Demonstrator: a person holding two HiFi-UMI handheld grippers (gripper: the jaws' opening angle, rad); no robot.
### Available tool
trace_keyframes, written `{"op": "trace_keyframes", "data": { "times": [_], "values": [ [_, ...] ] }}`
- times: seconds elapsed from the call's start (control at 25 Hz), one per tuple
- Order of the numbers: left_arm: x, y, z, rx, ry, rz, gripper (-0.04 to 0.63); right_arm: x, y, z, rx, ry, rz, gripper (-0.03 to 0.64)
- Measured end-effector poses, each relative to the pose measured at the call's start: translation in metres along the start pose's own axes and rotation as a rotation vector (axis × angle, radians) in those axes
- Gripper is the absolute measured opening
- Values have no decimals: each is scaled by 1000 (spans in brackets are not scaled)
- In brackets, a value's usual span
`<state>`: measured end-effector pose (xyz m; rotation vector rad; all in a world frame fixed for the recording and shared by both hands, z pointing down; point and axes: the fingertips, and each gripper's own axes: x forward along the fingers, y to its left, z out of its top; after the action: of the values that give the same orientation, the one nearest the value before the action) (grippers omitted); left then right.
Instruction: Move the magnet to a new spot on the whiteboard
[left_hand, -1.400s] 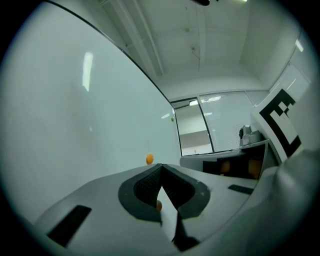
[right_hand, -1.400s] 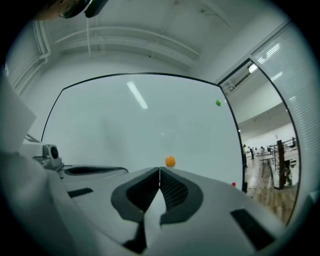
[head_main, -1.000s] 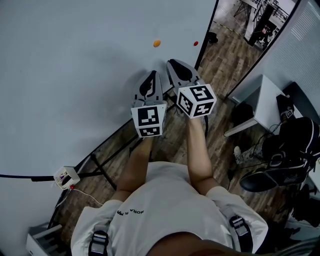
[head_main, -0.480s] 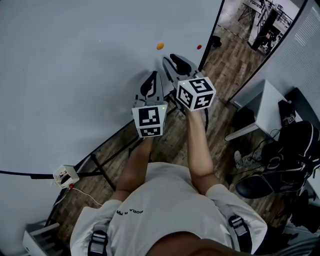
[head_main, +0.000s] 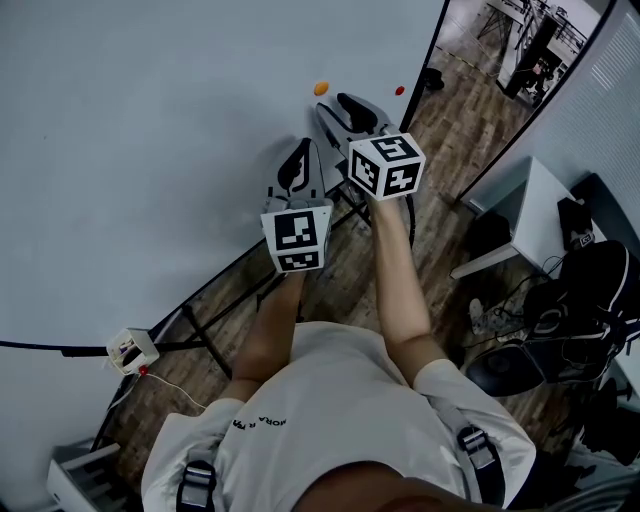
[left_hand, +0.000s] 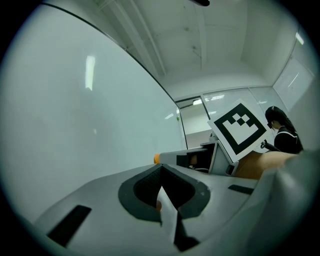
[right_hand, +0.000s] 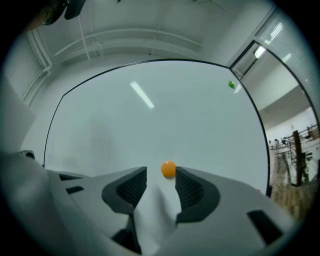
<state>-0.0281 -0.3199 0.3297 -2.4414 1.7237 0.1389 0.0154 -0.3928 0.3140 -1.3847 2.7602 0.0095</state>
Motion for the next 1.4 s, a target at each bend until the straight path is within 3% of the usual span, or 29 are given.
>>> {"op": "trace_keyframes", "data": {
  "times": [1.24,1.4],
  "values": [
    [3,8,-4,10,11,9,2,32,-13,1,-56,45,-34,170],
    [2,9,-4,10,11,9,2,32,-14,0,-44,46,-41,137]
  ]
}}
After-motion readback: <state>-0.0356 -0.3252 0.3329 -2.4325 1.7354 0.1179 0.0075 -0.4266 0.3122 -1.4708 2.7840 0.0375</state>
